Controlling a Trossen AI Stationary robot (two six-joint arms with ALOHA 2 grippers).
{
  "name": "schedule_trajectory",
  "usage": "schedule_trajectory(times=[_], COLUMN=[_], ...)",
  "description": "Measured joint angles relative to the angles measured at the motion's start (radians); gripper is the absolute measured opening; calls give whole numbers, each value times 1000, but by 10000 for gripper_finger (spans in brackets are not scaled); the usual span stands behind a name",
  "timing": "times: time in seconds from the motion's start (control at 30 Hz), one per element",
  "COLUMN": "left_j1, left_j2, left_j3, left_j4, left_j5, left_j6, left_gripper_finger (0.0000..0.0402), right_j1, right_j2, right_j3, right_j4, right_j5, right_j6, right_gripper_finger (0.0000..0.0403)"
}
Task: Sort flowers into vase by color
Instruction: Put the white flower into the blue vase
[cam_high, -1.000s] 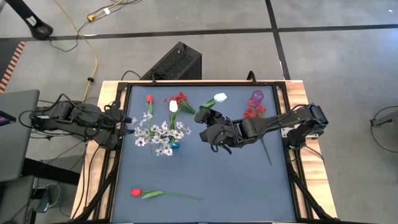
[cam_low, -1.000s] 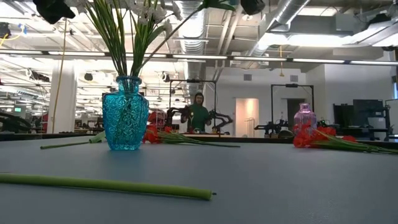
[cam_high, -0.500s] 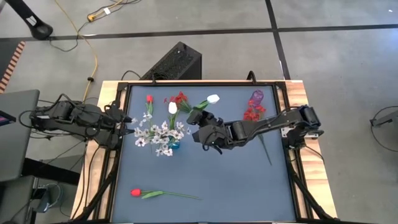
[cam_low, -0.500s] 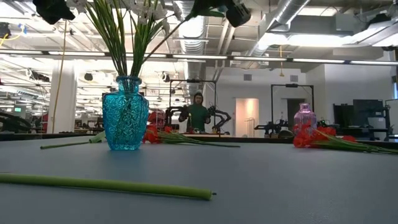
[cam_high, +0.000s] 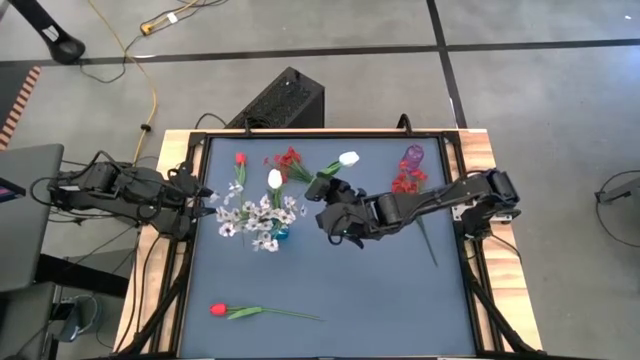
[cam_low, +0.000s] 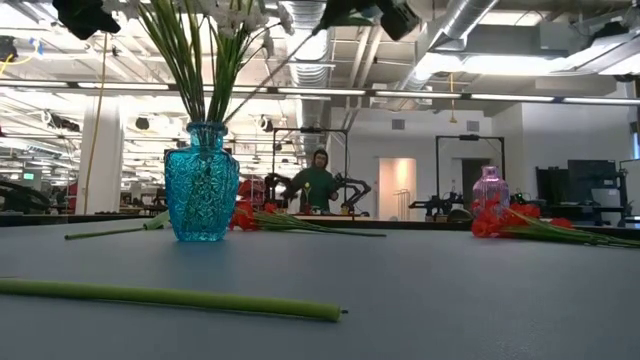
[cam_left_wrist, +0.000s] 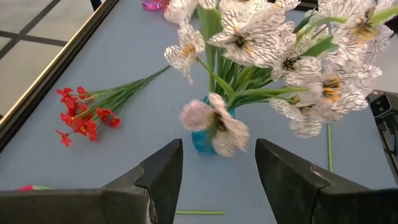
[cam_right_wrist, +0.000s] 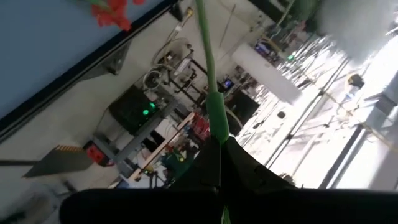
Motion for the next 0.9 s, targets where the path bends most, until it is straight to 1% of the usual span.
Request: schedule_trajectory(times=[0.23, 0.4, 0.6, 0.9], left_j1=[0, 0, 0, 0], left_j2=[0, 0, 0, 0], left_j3=[0, 0, 0, 0], left_j4=[0, 0, 0, 1], left_j5=[0, 0, -21, -24], left_j6=[-1, -1, 0, -1], left_gripper_finger=[190, 190, 190, 190], right_j1=[-14, 8, 39, 40], right_j2=[0, -2, -46, -57], right_j3=[1, 2, 2, 2], right_j4=[-23, -30, -47, -50], right_j5=[3, 3, 5, 4], right_j6=[6, 5, 13, 22], right_gripper_finger=[26, 26, 26, 26])
